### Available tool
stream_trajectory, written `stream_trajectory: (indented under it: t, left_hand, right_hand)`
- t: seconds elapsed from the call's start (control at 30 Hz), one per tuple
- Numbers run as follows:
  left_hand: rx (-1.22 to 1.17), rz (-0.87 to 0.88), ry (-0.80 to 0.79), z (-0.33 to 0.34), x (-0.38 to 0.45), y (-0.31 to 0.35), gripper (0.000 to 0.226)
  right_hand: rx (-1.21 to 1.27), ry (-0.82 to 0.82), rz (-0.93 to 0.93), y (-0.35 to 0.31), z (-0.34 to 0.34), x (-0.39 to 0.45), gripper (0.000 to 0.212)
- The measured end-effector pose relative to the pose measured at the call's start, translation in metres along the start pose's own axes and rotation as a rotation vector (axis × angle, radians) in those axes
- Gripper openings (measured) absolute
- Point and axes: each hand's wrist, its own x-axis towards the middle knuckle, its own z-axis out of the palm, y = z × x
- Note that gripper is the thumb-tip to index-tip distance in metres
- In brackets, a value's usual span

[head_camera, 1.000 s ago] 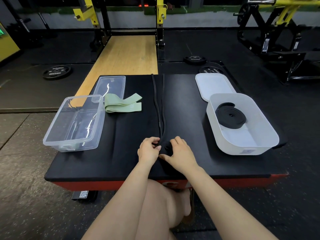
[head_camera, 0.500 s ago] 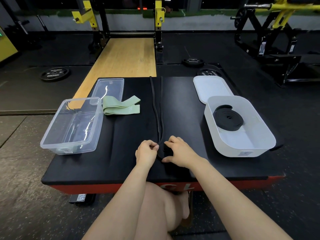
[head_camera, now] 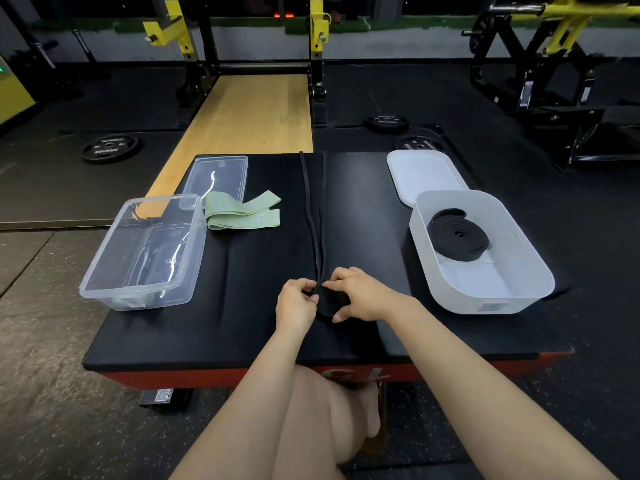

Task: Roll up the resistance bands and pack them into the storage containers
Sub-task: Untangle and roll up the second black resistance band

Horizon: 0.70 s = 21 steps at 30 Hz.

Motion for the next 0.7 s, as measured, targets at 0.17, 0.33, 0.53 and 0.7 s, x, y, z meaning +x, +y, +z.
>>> stream_trajectory:
  t: [0.17,0.33,0.53,0.7]
  left_hand:
    - [-0.008,0.019,-0.027,-0.004,0.001,-0.003,0.022]
    - [0.029,0.03,-0.009,-0.003,0.004,-0.001,0.02]
    - [0.053,0.02,0.011,-0.001,0.006,0.0,0.019]
    - [0.049,0.017,0.016,0.0,0.006,0.001,0.02]
  right_hand:
    - [-0.001,-0.004,-0.019,0.001,0.0,0.002,0.077]
    - [0.094,0.066,0.042,0.0,0.01,-0.005,0.078]
    - [0.095,0.291,0.232,-0.016,0.033,-0.024,0.072]
    - [0.064,0.402,0.337,-0.033,0.044,-0.017,0.073]
